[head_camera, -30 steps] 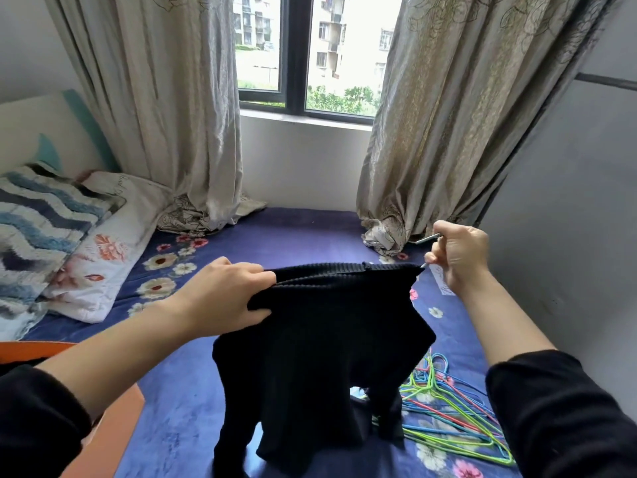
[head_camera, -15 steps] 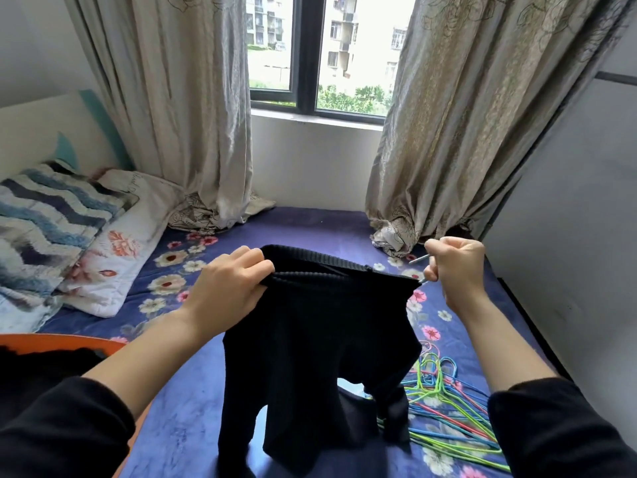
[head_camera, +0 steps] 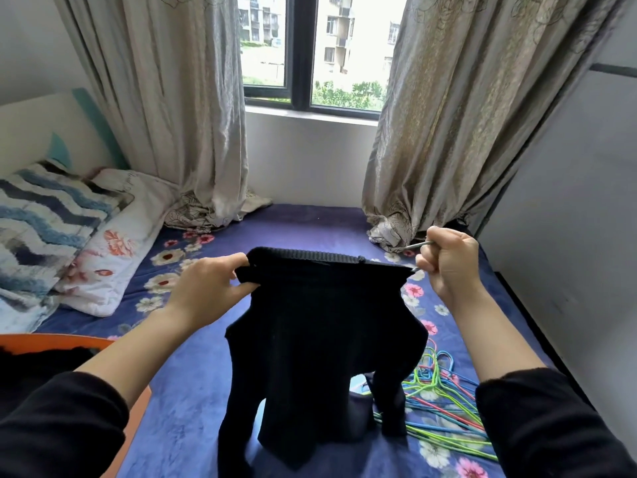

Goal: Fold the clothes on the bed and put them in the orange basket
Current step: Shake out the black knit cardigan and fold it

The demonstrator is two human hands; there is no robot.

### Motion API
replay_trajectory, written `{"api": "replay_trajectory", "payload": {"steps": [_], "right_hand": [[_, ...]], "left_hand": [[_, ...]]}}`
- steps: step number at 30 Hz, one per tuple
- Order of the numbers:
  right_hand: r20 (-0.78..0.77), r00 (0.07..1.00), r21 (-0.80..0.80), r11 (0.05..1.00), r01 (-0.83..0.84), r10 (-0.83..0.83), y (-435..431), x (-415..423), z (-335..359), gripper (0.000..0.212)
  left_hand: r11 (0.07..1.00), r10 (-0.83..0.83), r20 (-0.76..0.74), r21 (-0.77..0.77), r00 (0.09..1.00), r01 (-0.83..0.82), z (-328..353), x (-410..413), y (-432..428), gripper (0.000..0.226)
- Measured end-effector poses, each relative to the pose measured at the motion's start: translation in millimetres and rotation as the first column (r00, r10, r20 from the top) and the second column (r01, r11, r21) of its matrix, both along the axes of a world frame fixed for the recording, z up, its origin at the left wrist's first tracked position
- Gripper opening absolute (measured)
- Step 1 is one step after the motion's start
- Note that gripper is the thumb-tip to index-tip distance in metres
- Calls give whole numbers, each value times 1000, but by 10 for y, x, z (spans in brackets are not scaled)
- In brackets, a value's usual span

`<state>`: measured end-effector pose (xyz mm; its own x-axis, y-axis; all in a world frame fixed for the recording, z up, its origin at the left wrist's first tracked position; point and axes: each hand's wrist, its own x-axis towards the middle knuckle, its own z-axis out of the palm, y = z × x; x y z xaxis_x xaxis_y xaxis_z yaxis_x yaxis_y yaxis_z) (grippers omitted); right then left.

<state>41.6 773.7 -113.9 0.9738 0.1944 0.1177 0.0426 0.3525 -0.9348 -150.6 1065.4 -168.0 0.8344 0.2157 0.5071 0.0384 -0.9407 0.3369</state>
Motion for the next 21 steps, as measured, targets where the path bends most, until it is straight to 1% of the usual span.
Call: {"api": "replay_trajectory", "payload": {"steps": [3,5,6,7,8,9,10,11,12,14,16,17,18,19,20,21], "right_hand": [[-12,1000,27,1000,-9,10,-51,28,-18,56],[-39,999,51,999,10,-8,-69,47,-23,58],[-57,998,64,998,28,-25,-73,58,-34,57],[-68,997,68,997,38,-34,-64,69,-50,56],[-68,997,54,998,37,-33,-70,71,-73,55],[-61,998,29,999,21,-20,-77,63,-105,56],[-48,999,2,1000,0,0,-85,47,-133,57],[-36,999,-22,999,-23,23,-94,27,-156,58],[-25,999,-49,998,-45,44,-111,8,-173,59],[-3,998,-108,992,-63,63,-119,-34,-183,61],[12,997,-154,985,-71,74,-103,-75,-188,61],[21,997,-175,982,-75,79,-85,-92,-191,61],[32,996,-198,977,-76,84,-67,-111,-189,60],[48,995,-226,971,-73,86,-47,-134,-186,60],[67,994,-255,964,-71,91,-21,-161,-178,60],[88,991,-279,958,-69,96,-5,-184,-182,60]], "left_hand": [[974,83,-73,-203,994,-97,74,22,14,35],[924,104,-123,-354,987,-142,106,60,-48,33],[879,63,-139,-461,988,-121,121,78,-111,27],[805,3,-141,-586,990,-86,136,83,-188,19],[700,-65,-121,-713,991,-41,143,90,-267,13],[579,-85,-90,-815,992,-24,133,92,-325,16],[456,-54,-65,-889,996,-33,110,98,-362,23],[346,-1,-62,-937,998,-58,75,108,-381,24],[249,52,-66,-965,996,-77,41,118,-403,20],[79,120,-106,-990,987,-116,-9,152,-441,12],[-102,177,-145,-986,973,-129,-37,194,-469,9],[-148,208,-164,-980,964,-135,-62,227,-468,7],[-142,239,-175,-979,955,-144,-65,252,-477,4],[-72,274,-177,-984,945,-163,-77,275,-478,7],[78,314,-172,-975,934,-206,-94,285,-458,16],[302,352,-149,-916,924,-263,-120,293,-434,22]]}}
